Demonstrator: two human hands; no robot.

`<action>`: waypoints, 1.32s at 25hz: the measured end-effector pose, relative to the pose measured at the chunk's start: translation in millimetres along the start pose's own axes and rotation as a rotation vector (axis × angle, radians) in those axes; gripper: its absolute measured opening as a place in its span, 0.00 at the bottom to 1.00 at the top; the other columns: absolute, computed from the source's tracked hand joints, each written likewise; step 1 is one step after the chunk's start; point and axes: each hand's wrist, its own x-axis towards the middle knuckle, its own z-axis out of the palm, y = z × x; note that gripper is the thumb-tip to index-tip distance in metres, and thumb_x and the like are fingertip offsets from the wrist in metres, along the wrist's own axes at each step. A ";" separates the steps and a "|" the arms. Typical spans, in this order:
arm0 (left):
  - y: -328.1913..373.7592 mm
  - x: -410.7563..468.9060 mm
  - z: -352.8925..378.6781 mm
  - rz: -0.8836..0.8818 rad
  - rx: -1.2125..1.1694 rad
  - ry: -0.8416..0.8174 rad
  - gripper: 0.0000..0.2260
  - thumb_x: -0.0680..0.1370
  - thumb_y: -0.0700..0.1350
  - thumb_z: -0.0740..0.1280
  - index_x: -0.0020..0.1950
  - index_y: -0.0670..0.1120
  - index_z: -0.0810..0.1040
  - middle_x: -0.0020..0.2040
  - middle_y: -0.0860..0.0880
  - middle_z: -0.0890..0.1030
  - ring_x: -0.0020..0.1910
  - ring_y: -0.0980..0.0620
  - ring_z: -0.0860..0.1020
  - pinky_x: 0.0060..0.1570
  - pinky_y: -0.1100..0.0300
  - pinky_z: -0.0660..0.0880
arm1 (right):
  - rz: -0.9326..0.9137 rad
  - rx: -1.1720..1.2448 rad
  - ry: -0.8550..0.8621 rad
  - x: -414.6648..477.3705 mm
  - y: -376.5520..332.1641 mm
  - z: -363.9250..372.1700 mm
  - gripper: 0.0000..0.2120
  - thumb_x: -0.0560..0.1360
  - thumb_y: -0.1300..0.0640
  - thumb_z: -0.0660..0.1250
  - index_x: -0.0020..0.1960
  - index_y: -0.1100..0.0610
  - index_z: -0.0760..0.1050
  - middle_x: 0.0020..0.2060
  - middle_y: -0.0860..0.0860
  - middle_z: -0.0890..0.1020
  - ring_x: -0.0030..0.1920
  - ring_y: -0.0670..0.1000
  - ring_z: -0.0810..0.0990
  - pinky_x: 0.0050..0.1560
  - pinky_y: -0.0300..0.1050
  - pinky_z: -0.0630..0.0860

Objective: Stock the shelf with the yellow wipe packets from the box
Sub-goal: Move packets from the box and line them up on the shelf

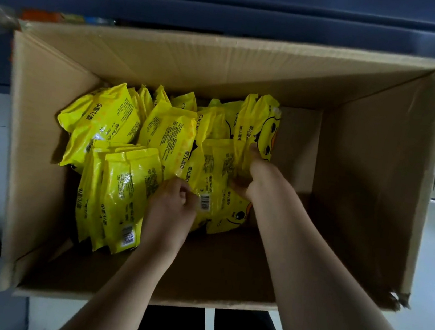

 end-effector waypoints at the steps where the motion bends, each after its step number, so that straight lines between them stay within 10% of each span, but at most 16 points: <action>1: 0.5 -1.0 -1.4 -0.023 0.001 0.004 0.05 0.76 0.40 0.63 0.49 0.42 0.76 0.44 0.48 0.78 0.43 0.53 0.74 0.39 0.64 0.64 | 0.060 0.117 -0.022 -2.9 0.7 0.4 0.21 0.74 0.41 0.65 0.55 0.53 0.62 0.50 0.58 0.70 0.58 0.57 0.76 0.56 0.48 0.78; 5: 7.1 -0.3 -3.5 -0.151 0.000 -0.013 0.07 0.78 0.43 0.60 0.48 0.42 0.77 0.40 0.49 0.78 0.37 0.52 0.74 0.35 0.60 0.64 | 0.217 0.590 -0.086 9.1 0.1 -4.4 0.24 0.69 0.50 0.74 0.53 0.57 0.62 0.41 0.58 0.68 0.43 0.54 0.76 0.49 0.40 0.79; 11: 18.4 -8.6 -3.7 -0.290 -0.170 -0.127 0.08 0.79 0.43 0.59 0.43 0.43 0.74 0.29 0.49 0.70 0.26 0.54 0.64 0.21 0.67 0.60 | 0.226 0.661 -0.194 20.8 7.2 -1.8 0.17 0.69 0.49 0.73 0.47 0.58 0.69 0.33 0.52 0.73 0.28 0.45 0.70 0.17 0.31 0.65; 16: 16.2 -8.1 10.4 -0.438 -0.310 -0.071 0.07 0.77 0.40 0.60 0.40 0.43 0.73 0.37 0.46 0.77 0.35 0.50 0.73 0.35 0.59 0.67 | 0.112 0.637 -0.089 9.6 -3.0 -7.0 0.16 0.72 0.48 0.70 0.38 0.58 0.67 0.29 0.49 0.67 0.27 0.45 0.65 0.28 0.34 0.65; 20: 24.0 -13.5 15.5 -0.533 -0.487 -0.083 0.12 0.77 0.39 0.60 0.34 0.47 0.72 0.35 0.47 0.76 0.39 0.48 0.73 0.41 0.54 0.69 | -0.128 0.609 -0.295 -7.1 13.2 -45.8 0.15 0.73 0.50 0.65 0.59 0.41 0.71 0.46 0.37 0.75 0.45 0.34 0.75 0.44 0.26 0.74; 26: 38.2 -26.9 16.0 -0.580 -0.595 -0.071 0.11 0.79 0.40 0.60 0.37 0.47 0.73 0.36 0.49 0.78 0.40 0.47 0.74 0.43 0.53 0.70 | -0.119 0.609 0.188 2.0 6.4 -44.9 0.16 0.76 0.59 0.66 0.61 0.63 0.71 0.56 0.60 0.78 0.56 0.59 0.79 0.52 0.48 0.78; 33: 49.9 -22.3 24.0 -0.610 -0.641 -0.119 0.10 0.79 0.39 0.60 0.38 0.47 0.73 0.37 0.49 0.78 0.39 0.50 0.75 0.43 0.54 0.72 | -0.284 0.356 0.420 20.3 -0.3 -66.9 0.19 0.81 0.60 0.53 0.71 0.57 0.61 0.69 0.54 0.69 0.68 0.51 0.70 0.63 0.38 0.69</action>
